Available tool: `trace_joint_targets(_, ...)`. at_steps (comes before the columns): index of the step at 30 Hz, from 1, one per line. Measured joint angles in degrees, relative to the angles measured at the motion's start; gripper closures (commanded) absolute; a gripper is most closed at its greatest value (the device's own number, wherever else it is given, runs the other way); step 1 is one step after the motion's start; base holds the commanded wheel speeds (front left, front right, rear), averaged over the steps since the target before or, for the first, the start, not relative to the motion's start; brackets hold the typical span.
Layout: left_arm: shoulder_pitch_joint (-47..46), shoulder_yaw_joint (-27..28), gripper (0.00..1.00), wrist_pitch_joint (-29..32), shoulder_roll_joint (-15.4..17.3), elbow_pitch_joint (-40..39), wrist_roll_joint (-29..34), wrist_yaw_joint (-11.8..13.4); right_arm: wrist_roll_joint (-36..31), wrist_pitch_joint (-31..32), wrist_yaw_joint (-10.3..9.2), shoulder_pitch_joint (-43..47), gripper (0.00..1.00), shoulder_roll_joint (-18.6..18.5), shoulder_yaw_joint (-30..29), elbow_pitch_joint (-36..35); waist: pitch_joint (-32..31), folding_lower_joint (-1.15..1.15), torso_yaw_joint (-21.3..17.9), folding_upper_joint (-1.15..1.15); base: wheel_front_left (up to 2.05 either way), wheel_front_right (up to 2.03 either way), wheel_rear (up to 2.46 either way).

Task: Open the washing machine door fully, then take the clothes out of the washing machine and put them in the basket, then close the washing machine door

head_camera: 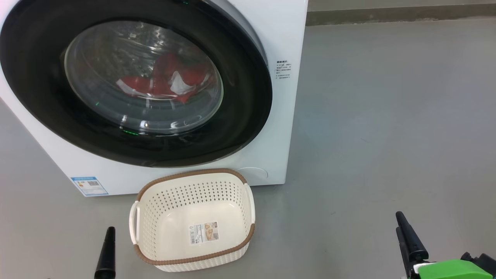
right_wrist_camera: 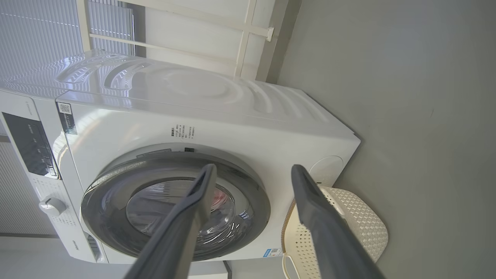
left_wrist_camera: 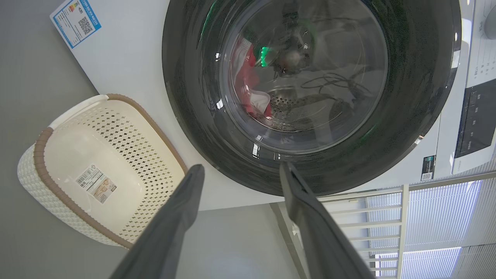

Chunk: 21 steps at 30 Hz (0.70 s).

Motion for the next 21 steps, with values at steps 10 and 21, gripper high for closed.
trace_joint_targets(10,0.02,-0.7,0.0,-1.43,0.0,-1.09,8.65,0.0,-8.56,-1.71,0.0,-0.12,0.0,-1.1,1.92,0.26,-0.08,0.0,0.26,0.0,0.0,0.0,0.0)
trace_joint_targets(21,0.21,-1.93,0.0,-3.13,0.09,-2.05,17.14,0.01,-16.72,-3.52,0.0,-0.13,0.0,-2.32,3.21,0.25,-0.35,0.0,0.33,0.0,0.0,0.0,0.0)
